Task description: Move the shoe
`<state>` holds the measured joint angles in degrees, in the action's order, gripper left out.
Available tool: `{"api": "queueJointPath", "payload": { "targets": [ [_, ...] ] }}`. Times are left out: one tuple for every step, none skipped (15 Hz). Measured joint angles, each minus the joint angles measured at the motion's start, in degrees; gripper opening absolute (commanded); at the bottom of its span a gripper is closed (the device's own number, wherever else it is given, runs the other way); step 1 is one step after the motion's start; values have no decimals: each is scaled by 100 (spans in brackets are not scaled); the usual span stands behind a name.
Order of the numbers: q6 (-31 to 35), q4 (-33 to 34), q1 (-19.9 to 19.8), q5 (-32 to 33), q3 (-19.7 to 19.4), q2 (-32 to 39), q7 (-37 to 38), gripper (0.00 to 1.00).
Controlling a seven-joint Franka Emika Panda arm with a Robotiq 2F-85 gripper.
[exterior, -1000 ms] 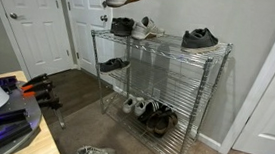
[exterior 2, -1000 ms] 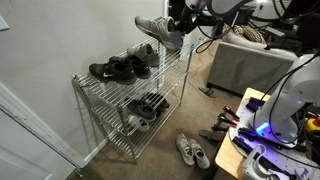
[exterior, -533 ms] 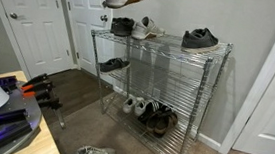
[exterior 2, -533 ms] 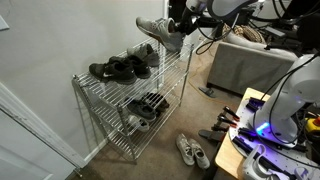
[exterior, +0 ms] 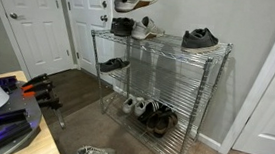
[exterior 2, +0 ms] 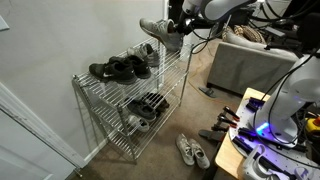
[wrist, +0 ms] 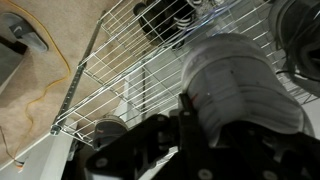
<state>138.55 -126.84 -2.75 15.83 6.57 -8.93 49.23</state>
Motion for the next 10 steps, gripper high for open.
{"api": "queueJointPath", "payload": {
  "targets": [
    [-15, 159, -48, 124, -20, 170, 139, 5],
    [-39, 331, -77, 208, -54, 351, 245, 5],
    [-76, 504, -81, 291, -99, 528, 351, 5],
    [-122, 663, -77, 348, -138, 688, 430, 5],
    [-173, 819, -66, 396, -175, 844, 505, 5],
    [-228, 967, -48, 428, -212, 989, 564, 5],
    [-287, 1099, -17, 457, -257, 1114, 613, 5],
    [-350, 1226, 23, 488, -309, 1229, 653, 4],
    [-401, 1337, 65, 498, -363, 1327, 685, 5],
    [-453, 1436, 100, 499, -414, 1416, 716, 5]
  ]
}}
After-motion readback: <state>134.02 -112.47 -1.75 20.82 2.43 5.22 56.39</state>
